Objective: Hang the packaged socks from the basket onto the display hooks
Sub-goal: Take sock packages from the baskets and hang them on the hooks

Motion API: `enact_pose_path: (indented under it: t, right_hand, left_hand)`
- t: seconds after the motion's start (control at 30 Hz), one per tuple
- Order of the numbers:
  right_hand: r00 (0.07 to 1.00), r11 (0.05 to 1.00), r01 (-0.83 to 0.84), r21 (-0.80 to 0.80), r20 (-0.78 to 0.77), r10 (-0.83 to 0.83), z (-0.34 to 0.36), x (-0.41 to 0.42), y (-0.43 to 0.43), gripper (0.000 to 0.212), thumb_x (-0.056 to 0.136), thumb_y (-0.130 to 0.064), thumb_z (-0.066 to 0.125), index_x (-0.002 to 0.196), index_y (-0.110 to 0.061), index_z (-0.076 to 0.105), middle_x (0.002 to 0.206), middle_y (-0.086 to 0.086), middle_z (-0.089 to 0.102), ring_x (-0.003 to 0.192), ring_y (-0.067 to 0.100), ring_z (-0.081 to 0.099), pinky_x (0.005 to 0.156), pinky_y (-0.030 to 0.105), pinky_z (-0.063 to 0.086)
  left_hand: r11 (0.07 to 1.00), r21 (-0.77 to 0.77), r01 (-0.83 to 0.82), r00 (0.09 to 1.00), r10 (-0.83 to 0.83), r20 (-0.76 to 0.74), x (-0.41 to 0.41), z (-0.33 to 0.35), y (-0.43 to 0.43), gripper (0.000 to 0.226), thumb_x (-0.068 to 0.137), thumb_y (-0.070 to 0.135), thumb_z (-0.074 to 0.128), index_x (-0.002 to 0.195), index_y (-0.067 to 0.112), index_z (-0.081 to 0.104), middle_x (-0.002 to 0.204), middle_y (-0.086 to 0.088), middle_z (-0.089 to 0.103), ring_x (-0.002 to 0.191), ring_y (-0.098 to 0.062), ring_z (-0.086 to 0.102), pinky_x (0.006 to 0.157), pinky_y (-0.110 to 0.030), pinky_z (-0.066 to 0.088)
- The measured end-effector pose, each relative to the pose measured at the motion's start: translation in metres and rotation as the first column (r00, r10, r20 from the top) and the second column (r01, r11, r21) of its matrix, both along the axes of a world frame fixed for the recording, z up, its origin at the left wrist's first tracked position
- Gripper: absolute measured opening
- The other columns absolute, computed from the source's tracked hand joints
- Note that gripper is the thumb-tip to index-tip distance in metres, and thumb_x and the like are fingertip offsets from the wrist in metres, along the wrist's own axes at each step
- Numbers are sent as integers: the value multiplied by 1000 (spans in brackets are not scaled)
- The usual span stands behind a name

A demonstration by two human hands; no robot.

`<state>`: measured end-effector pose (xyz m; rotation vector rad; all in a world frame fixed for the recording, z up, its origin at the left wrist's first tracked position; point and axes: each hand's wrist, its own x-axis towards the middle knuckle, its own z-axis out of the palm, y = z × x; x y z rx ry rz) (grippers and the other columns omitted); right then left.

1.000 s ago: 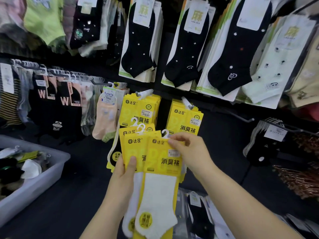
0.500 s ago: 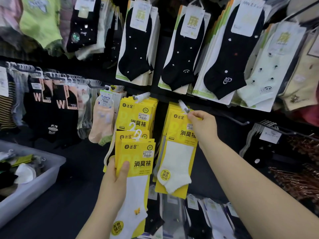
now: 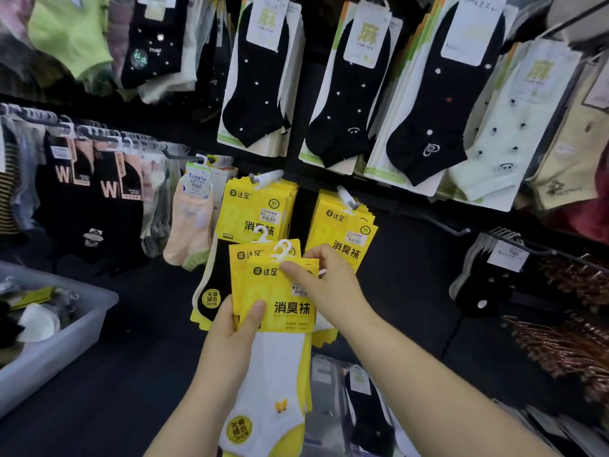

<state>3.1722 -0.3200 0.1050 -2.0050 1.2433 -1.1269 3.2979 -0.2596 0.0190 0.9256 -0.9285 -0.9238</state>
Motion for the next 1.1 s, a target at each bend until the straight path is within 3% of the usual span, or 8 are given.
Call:
enact_pose_path:
  t: [0.13, 0.2, 0.4, 0.5, 0.57, 0.73, 0.9, 1.1]
  right_hand:
    - [1000, 1000, -22, -11, 8, 22, 5, -9, 4, 12, 84, -35, 69, 92, -27, 66, 100, 1, 64, 96, 18, 61, 85, 41, 53]
    - [998, 998, -68, -11, -1, 68, 6, -16, 5, 11, 89, -28, 63, 96, -35, 67, 104, -1, 65, 100, 16, 60, 89, 38, 52]
    - [987, 994, -102, 40, 126, 96, 1, -31, 6, 19, 90, -24, 63, 90, -42, 67, 98, -12, 70, 95, 3, 65, 80, 24, 54]
    - [986, 999, -21, -24, 166, 25, 5, -41, 1, 18, 87, -21, 67, 77, -35, 72, 86, -20, 71, 79, -7, 62, 67, 13, 50]
    - [963, 998, 53, -26, 264, -45, 13, -48, -4, 18, 87, -19, 67, 76, -33, 73, 84, -22, 70, 72, -8, 62, 58, 10, 48]
    - [885, 976, 213, -41, 431, -175, 47, -57, -27, 10, 90, -23, 62, 87, -24, 72, 85, -3, 70, 72, 8, 60, 62, 22, 53]
    - [900, 970, 243, -17, 376, -219, 64, -35, -55, 14, 92, -18, 58, 84, -20, 69, 74, -8, 60, 60, 5, 52, 52, 18, 46]
    - [862, 939, 345, -12, 401, -312, 59, -27, -72, 27, 88, -15, 64, 66, -30, 67, 64, -18, 61, 55, 4, 56, 55, 21, 49]
  left_hand:
    - [1000, 4, 24, 998, -24, -59, -2, -3, 1, 31, 76, 51, 59, 106, 41, 63, 107, 6, 73, 99, -17, 69, 89, -45, 52]
    - [999, 36, 30, 997, -28, -76, -2, -4, -1, 18, 86, 45, 55, 102, 45, 64, 106, 7, 73, 99, -19, 70, 87, -47, 53]
    - [999, 42, -6, 999, 7, -41, -1, -4, -3, 19, 96, 26, 52, 100, 39, 65, 102, 6, 74, 92, -15, 71, 76, -35, 55]
    - [993, 13, -116, 992, 115, 53, 0, -4, -4, 22, 97, 20, 51, 102, 37, 64, 100, 20, 71, 96, 2, 65, 78, -22, 46]
    - [984, 10, -179, 974, 176, 142, 4, -3, -2, 22, 96, 20, 51, 101, 39, 61, 93, 32, 68, 86, 15, 60, 70, -15, 40]
    - [969, 25, -247, 947, 236, 216, 18, -1, -1, 26, 97, 17, 50, 100, 42, 55, 95, 17, 69, 91, 3, 61, 67, -16, 39]
    - [959, 51, -280, 943, 264, 203, 18, 1, 1, 24, 96, 20, 51, 91, 43, 56, 90, 19, 67, 77, 17, 57, 63, -15, 36]
    - [963, 63, -261, 945, 242, 219, 18, 1, 0, 23, 96, 23, 51, 95, 45, 57, 92, 20, 68, 79, 14, 58, 64, -17, 37]
